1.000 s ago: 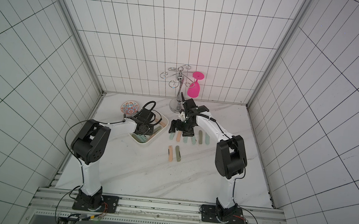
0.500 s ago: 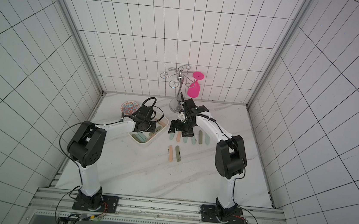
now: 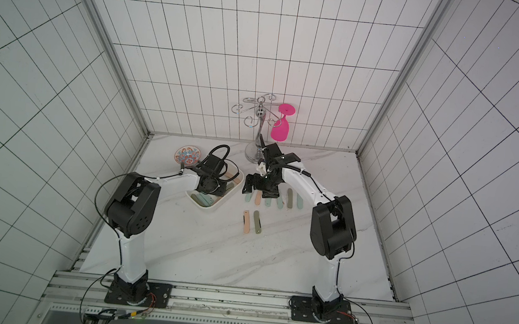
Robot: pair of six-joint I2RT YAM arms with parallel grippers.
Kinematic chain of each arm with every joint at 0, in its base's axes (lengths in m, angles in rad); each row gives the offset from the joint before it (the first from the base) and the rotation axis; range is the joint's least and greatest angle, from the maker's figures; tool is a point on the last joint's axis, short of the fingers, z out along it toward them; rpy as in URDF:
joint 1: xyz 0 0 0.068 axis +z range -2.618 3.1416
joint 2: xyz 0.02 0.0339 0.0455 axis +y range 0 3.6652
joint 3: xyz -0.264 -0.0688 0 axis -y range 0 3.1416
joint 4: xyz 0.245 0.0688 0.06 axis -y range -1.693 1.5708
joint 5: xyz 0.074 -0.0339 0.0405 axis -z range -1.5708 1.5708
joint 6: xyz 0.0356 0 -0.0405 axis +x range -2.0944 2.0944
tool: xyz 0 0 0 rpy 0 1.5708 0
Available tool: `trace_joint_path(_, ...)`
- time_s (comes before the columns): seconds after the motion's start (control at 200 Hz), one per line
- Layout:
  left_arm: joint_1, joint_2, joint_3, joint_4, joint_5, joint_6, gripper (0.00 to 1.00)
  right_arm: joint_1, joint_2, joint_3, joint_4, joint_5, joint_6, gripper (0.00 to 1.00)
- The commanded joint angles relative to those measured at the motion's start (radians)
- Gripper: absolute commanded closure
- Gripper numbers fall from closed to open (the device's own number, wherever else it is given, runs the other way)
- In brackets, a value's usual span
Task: Take the fruit knife out of the storage box
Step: Pick up the fruit knife from the storage box.
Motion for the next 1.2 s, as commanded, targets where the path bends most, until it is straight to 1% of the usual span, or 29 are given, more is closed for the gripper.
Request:
trace_joint_path(0.0,-0.004,0.041,0.024,-0.025,0.02,0.028,0.52,0.009,0.021,0.029,-0.03,-0.006,-0.013,0.07)
trace_joint_path(0.14,-0.005,0.075,0.031,-0.036,-0.005,0.028,0.53,0.008,0.027,0.033,-0.029,-0.008,-0.014,0.07)
trace_joint_path(0.275,-0.003,0.102,0.046,-0.064,-0.04,0.011,0.58,0.009,0.029,0.038,-0.03,-0.006,-0.017,0.07)
trace_joint_path(0.445,0.0,0.1,0.047,-0.088,-0.072,-0.002,0.73,0.009,0.034,0.048,-0.033,-0.006,-0.021,0.07)
trace_joint_path(0.755,0.003,0.077,0.034,-0.087,-0.075,-0.011,0.91,0.009,0.044,0.06,-0.036,-0.011,-0.023,0.07)
trace_joint_path(0.999,0.008,-0.024,-0.008,-0.02,-0.024,-0.003,0.94,0.009,0.044,0.075,-0.036,-0.006,-0.021,0.06)
trace_joint_path(1.194,0.032,-0.079,-0.018,0.002,0.05,-0.008,0.95,0.009,0.048,0.104,-0.036,-0.002,-0.015,0.06)
